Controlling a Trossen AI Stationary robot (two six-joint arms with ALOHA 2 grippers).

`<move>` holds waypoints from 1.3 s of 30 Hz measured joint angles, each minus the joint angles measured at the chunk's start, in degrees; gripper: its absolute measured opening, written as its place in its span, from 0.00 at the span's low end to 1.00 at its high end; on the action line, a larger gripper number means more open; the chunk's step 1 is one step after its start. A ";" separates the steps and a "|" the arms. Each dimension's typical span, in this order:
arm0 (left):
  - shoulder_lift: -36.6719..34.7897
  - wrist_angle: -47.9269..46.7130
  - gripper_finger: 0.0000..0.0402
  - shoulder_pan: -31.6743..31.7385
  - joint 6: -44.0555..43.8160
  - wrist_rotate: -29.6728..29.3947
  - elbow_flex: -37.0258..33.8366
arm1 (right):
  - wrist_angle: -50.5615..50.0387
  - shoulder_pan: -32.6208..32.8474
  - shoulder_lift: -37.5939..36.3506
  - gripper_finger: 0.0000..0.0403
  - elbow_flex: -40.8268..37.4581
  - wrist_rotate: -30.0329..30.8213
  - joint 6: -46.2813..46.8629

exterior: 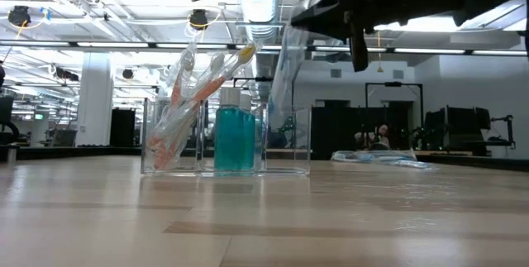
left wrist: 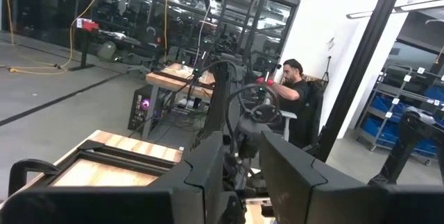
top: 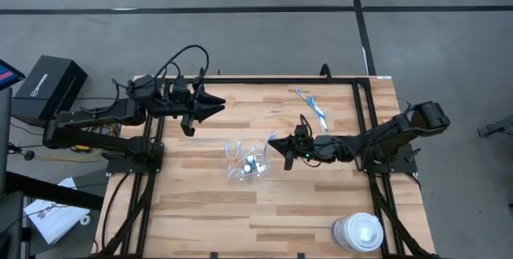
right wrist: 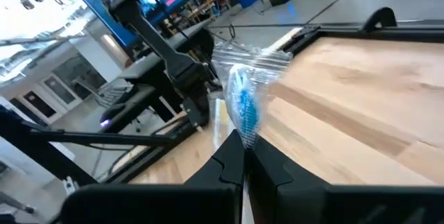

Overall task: Pick & Place toothbrushing station
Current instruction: Put the top left blue toothbrush into the transparent organizer

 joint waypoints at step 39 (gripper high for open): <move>0.00 -0.04 0.23 0.15 -0.02 0.11 -0.04 | 8.17 -2.35 11.58 0.26 0.02 -13.36 7.06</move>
